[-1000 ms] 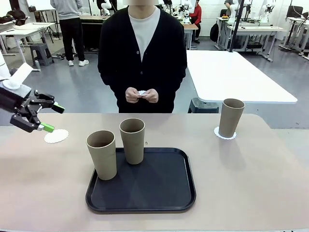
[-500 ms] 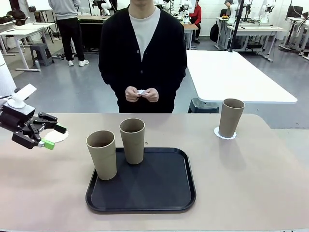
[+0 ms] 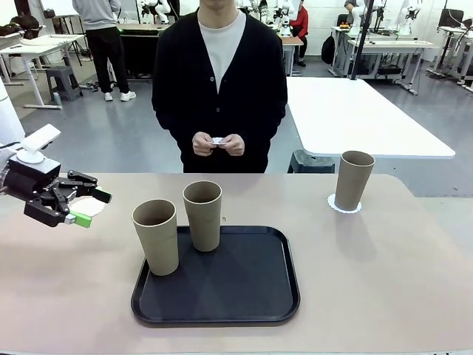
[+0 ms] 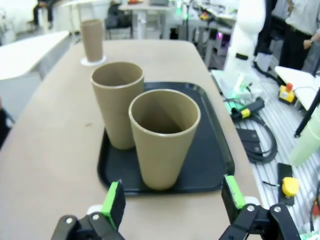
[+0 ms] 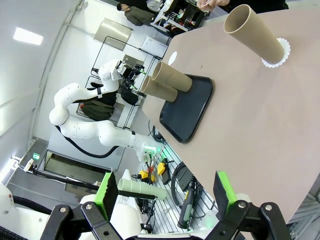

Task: Place coasters on the table and set cups on them.
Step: Take one Reusable plastic cup from the Flat Tray and place it on a coaster set by the human.

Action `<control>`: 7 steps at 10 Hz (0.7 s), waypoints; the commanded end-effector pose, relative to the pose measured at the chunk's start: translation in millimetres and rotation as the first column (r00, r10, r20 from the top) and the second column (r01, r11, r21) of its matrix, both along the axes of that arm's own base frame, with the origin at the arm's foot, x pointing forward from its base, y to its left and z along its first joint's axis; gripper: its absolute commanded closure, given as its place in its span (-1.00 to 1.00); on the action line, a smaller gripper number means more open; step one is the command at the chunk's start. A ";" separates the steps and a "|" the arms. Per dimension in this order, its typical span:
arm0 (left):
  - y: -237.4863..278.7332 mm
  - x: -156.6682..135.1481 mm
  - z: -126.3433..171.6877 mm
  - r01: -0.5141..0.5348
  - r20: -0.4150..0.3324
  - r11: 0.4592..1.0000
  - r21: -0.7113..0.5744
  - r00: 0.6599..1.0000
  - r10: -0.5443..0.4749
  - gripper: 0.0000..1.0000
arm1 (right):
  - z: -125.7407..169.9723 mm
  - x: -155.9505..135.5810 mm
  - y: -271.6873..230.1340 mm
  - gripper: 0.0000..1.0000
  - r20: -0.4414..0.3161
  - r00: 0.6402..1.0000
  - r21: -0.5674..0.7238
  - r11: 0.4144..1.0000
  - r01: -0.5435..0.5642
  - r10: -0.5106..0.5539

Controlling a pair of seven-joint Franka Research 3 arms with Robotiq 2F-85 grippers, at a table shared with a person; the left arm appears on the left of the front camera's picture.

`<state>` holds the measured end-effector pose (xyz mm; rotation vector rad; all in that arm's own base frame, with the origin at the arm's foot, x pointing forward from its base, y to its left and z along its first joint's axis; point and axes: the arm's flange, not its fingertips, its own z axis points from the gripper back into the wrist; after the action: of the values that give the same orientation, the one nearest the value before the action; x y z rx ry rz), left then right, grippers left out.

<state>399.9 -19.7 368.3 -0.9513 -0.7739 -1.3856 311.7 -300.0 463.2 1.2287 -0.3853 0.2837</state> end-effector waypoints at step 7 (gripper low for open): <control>4.6 2.0 -5.0 -0.009 -0.012 1.000 0.004 1.000 0.009 -1.00 | 0.2 -0.4 0.2 -1.00 0.007 1.000 0.003 1.000 -0.004 0.004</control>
<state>402.0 -15.5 363.5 -0.9508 -0.7652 -1.3734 311.6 -300.1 463.2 1.2286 -0.3855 0.2834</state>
